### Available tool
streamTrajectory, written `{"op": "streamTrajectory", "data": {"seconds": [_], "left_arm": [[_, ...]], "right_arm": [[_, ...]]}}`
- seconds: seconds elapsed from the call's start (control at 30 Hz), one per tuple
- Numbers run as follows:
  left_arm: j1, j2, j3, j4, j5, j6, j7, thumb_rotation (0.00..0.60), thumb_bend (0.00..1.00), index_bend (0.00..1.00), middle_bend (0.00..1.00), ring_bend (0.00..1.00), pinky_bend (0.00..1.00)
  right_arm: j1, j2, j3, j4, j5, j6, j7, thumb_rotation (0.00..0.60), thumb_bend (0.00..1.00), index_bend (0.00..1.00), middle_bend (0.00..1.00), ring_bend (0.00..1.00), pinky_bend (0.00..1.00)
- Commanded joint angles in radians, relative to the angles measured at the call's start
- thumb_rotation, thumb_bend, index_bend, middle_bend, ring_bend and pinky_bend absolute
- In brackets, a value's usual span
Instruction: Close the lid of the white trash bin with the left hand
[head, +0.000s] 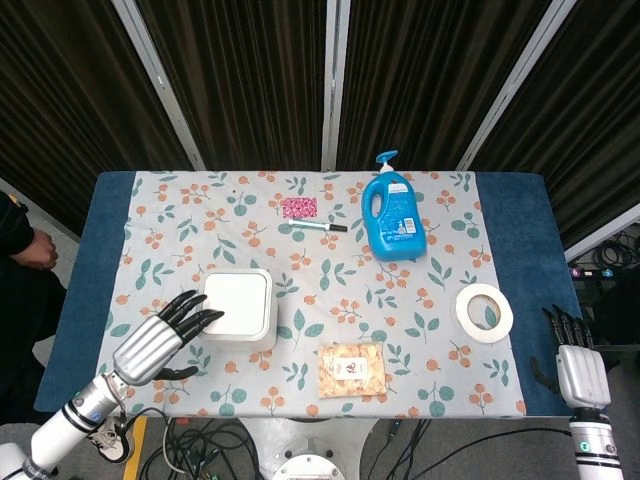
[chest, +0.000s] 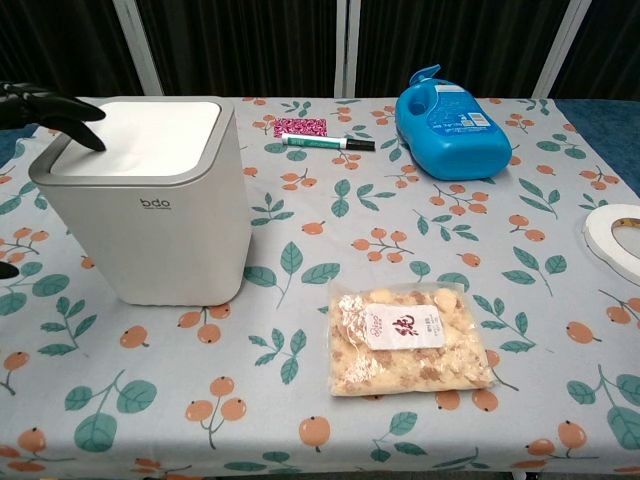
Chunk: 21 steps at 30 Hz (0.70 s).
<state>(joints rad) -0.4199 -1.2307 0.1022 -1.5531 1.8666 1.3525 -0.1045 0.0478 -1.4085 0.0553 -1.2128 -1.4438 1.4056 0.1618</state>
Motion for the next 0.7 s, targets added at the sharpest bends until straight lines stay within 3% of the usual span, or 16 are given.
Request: {"op": "streamTrajectory", "data": {"seconds": [0.03,0.23,0.47,0.7], "left_arm": [[0.005,0.005,-0.010,-0.005,-0.002,0.026,-0.001,0.600,0.13,0.08,0.22,0.02,0.05],[0.037,0.035,-0.066,-0.027,-0.025,0.150,-0.008,0.600,0.13,0.08,0.18,0.02,0.06],[0.109,0.104,-0.081,-0.056,-0.146,0.166,0.111,0.600,0.13,0.08,0.15,0.02,0.06],[0.237,0.047,-0.068,0.074,-0.292,0.207,0.272,0.600,0.13,0.09,0.12,0.02,0.05]], "right_arm": [[-0.001,0.000,0.001,0.000,0.000,0.002,0.001,0.600,0.32,0.00,0.00,0.00,0.00],[-0.001,0.002,0.002,-0.001,-0.001,0.006,0.004,0.600,0.32,0.00,0.00,0.00,0.00],[-0.003,0.005,0.002,-0.003,-0.006,0.013,0.007,0.600,0.32,0.00,0.00,0.00,0.00],[-0.014,0.020,0.015,-0.010,-0.007,0.052,0.022,0.600,0.32,0.00,0.00,0.00,0.00]]}}
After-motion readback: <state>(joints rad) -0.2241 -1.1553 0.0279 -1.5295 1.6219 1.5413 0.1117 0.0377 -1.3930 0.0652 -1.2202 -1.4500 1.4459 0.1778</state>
